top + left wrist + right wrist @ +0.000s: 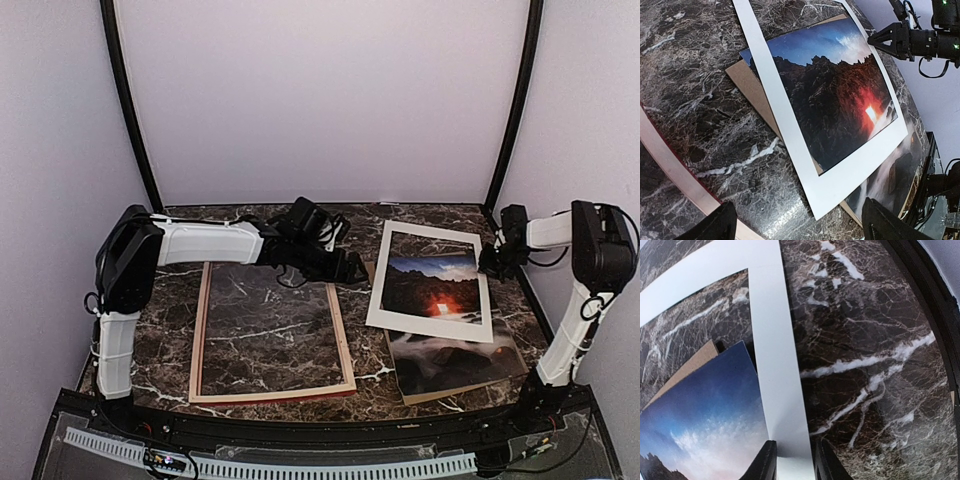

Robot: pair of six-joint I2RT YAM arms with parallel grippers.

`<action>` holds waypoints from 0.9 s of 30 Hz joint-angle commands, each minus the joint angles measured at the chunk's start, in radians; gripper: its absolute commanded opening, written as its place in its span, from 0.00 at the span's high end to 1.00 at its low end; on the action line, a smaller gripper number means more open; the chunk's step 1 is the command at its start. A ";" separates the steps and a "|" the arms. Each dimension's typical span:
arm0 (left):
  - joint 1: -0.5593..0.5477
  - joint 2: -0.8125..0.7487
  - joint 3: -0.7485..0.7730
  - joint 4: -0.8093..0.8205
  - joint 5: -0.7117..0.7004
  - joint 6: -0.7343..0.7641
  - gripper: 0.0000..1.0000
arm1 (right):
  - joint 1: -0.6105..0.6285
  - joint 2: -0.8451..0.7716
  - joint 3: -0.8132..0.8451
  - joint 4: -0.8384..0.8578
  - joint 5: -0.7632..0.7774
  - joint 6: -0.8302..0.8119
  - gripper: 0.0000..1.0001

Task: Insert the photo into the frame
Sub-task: Pick up the mat board from the photo.

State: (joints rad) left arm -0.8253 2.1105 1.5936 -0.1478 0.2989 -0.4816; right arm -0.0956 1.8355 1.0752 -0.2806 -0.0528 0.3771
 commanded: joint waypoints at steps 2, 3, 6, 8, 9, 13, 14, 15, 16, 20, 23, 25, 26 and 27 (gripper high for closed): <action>-0.007 0.013 0.041 0.019 -0.005 0.019 0.10 | -0.026 -0.044 -0.053 0.039 -0.035 0.000 0.80; -0.008 0.026 0.045 0.019 -0.006 0.019 0.11 | -0.028 -0.053 -0.060 0.044 -0.041 -0.001 0.82; -0.014 0.063 0.083 0.006 -0.018 0.023 0.10 | -0.033 -0.075 -0.076 0.050 -0.066 -0.007 0.88; -0.022 0.092 0.108 -0.005 -0.021 0.019 0.08 | -0.033 -0.090 -0.082 0.053 -0.080 -0.009 0.92; -0.027 0.107 0.120 -0.005 -0.021 0.015 0.08 | -0.033 -0.099 -0.088 0.058 -0.085 -0.009 0.93; -0.041 0.142 0.152 -0.008 -0.020 0.010 0.07 | -0.035 -0.139 -0.104 0.066 -0.103 -0.007 0.97; -0.042 0.147 0.157 -0.008 -0.020 0.009 0.07 | -0.035 -0.147 -0.109 0.066 -0.111 -0.007 0.98; -0.043 0.156 0.167 -0.010 -0.019 0.008 0.07 | -0.035 -0.153 -0.110 0.066 -0.119 -0.007 0.99; -0.044 0.160 0.172 -0.013 -0.019 0.008 0.07 | -0.035 -0.159 -0.113 0.066 -0.131 -0.009 1.00; -0.046 0.167 0.185 -0.024 -0.022 0.008 0.07 | -0.036 -0.191 -0.121 0.067 -0.172 -0.008 1.00; -0.046 0.165 0.196 -0.039 -0.028 0.011 0.07 | -0.035 -0.224 -0.117 0.055 -0.206 -0.007 1.00; -0.045 0.160 0.199 -0.047 -0.031 0.015 0.06 | -0.036 -0.252 -0.104 0.033 -0.227 -0.009 1.00; -0.046 0.152 0.199 -0.052 -0.033 0.020 0.06 | -0.035 -0.271 -0.095 0.021 -0.237 -0.009 1.00; -0.045 0.148 0.200 -0.055 -0.040 0.024 0.06 | -0.036 -0.290 -0.084 0.008 -0.250 -0.010 1.00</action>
State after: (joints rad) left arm -0.8680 2.2932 1.7683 -0.1696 0.2760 -0.4747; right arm -0.1272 1.6241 0.9623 -0.2455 -0.2371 0.3748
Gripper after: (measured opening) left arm 0.936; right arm 0.003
